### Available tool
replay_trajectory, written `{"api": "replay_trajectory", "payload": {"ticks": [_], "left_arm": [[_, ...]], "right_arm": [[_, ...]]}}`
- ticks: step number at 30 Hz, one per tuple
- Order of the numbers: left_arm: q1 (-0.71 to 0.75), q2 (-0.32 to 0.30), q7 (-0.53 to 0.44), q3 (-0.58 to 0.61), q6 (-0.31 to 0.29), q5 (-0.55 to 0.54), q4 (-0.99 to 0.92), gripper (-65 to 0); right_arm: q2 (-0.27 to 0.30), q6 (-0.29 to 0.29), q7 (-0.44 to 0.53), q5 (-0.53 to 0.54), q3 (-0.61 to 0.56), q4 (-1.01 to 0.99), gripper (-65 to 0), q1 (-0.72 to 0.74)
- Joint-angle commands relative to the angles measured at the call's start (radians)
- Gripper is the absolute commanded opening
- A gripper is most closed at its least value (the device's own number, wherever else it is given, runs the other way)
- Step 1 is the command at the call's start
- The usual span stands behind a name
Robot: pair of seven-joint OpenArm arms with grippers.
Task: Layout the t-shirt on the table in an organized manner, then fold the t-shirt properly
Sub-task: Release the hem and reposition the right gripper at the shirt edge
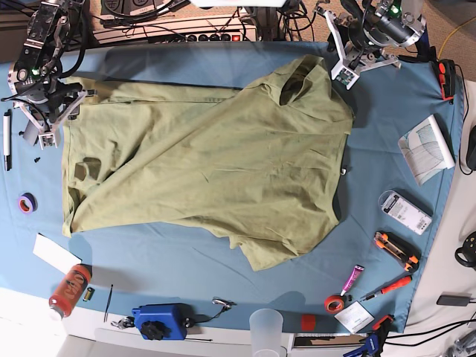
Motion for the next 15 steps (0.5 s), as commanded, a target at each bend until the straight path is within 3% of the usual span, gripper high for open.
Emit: {"api": "replay_trajectory", "payload": {"ticks": [1, 11, 15], "left_arm": [[0.003, -0.005, -0.015, -0.002, 0.003, -0.007, 0.019, -48.2], [0.000, -0.005, -0.040, -0.002, 0.003, -0.010, 0.019, -48.2], [-0.002, -0.005, -0.040, -0.002, 0.003, -0.026, 0.019, -48.2]], "right_arm": [[0.019, -0.007, 0.018, -0.003, 0.004, -0.004, -41.8, 0.005], [0.019, -0.009, 0.089, 0.000, 0.004, -0.142, -42.7, 0.005], [0.019, -0.009, 0.086, 0.000, 0.004, -0.142, -58.8, 0.005]]}}
